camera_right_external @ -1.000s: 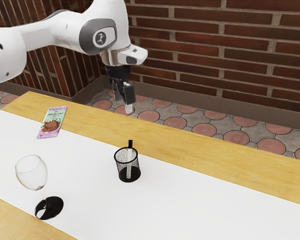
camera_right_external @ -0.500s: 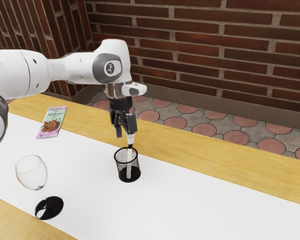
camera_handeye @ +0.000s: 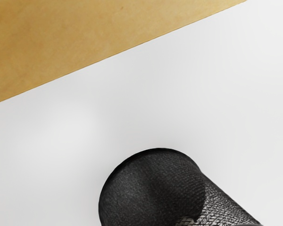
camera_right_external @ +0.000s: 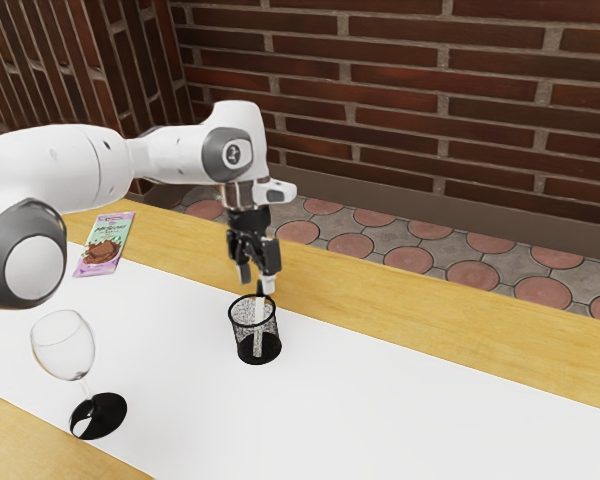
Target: Take the marker out of the pen holder and place it to the left of the pen holder.
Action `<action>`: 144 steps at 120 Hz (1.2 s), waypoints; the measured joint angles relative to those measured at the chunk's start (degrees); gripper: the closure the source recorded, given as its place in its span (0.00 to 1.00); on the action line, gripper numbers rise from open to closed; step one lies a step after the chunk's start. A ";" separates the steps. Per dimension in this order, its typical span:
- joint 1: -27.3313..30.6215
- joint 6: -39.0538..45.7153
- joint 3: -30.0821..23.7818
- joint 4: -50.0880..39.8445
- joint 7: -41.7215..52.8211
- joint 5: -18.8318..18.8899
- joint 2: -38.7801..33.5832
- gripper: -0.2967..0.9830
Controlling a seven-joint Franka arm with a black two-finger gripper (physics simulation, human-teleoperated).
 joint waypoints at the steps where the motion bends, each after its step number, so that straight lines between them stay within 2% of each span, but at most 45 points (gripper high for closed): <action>1: -0.13 0.00 0.11 0.17 -0.02 0.00 0.08 0.31; 26: -1.75 0.02 1.88 3.05 -0.48 0.07 2.50 0.45; 45: -2.16 -0.46 2.13 3.79 -0.71 -0.07 2.50 0.52; 107: -2.64 -7.23 1.55 3.74 -2.78 -0.45 1.26 0.58; 119: -2.77 -7.61 1.62 3.75 -3.10 -0.33 1.27 0.56; 142: -2.78 -7.94 1.54 3.76 -3.56 -0.22 0.88 0.59; 144: -2.79 -8.01 1.52 3.76 -3.62 -0.24 0.82 0.63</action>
